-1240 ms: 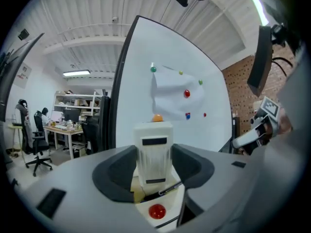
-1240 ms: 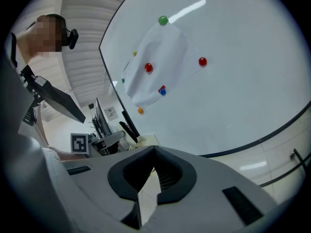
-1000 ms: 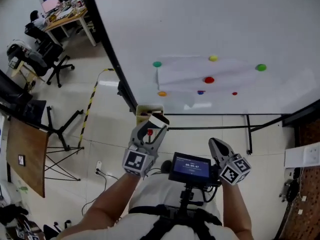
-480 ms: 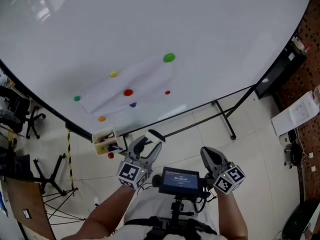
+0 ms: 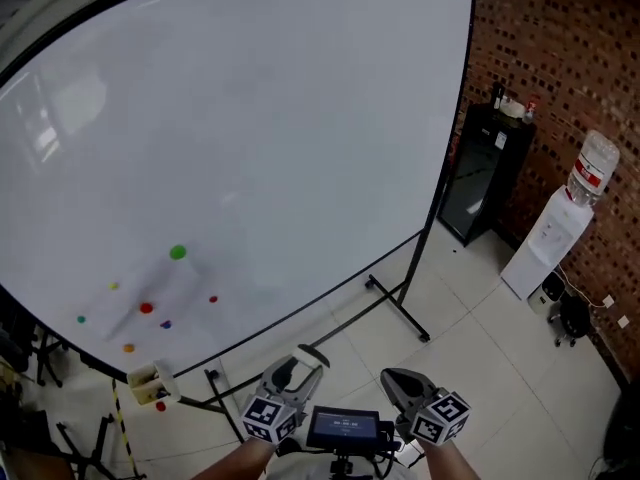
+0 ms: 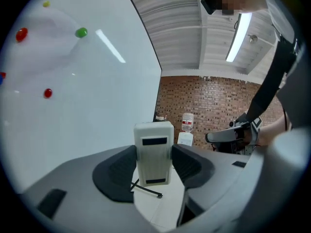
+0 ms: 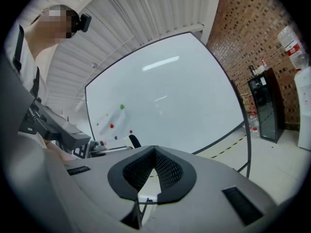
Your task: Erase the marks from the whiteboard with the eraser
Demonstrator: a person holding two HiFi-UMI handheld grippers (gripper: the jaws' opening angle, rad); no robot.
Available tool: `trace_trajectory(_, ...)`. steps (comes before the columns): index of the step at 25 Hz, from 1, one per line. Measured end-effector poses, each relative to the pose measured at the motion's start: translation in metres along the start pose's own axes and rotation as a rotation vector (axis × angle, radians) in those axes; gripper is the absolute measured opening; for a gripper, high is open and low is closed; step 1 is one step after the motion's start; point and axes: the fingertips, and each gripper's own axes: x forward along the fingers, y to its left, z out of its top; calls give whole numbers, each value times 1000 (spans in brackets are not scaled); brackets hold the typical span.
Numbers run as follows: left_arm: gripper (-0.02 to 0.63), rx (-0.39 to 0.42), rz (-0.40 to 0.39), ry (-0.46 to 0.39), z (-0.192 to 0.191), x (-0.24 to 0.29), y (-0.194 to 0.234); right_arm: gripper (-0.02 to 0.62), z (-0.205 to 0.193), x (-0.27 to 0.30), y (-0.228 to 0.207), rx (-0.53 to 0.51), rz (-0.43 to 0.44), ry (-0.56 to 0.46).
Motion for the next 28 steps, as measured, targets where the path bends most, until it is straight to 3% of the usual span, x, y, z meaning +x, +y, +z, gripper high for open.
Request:
trace_trajectory(7, 235, -2, -126, 49, -6, 113, -117, 11, 25, -105, -95, 22, -75, -73)
trace_trajectory(10, 235, 35, -164, 58, 0, 146, -158, 11, 36, -144, -124, 36, -115, -113)
trace_trajectory(18, 235, 35, -220, 105, -4, 206, -212, 11, 61, -208, -183, 45, -197, -186)
trace_trajectory(28, 235, 25, -349, 147, -21, 297, -263, 11, 72, -233, -261, 76, -281, -194)
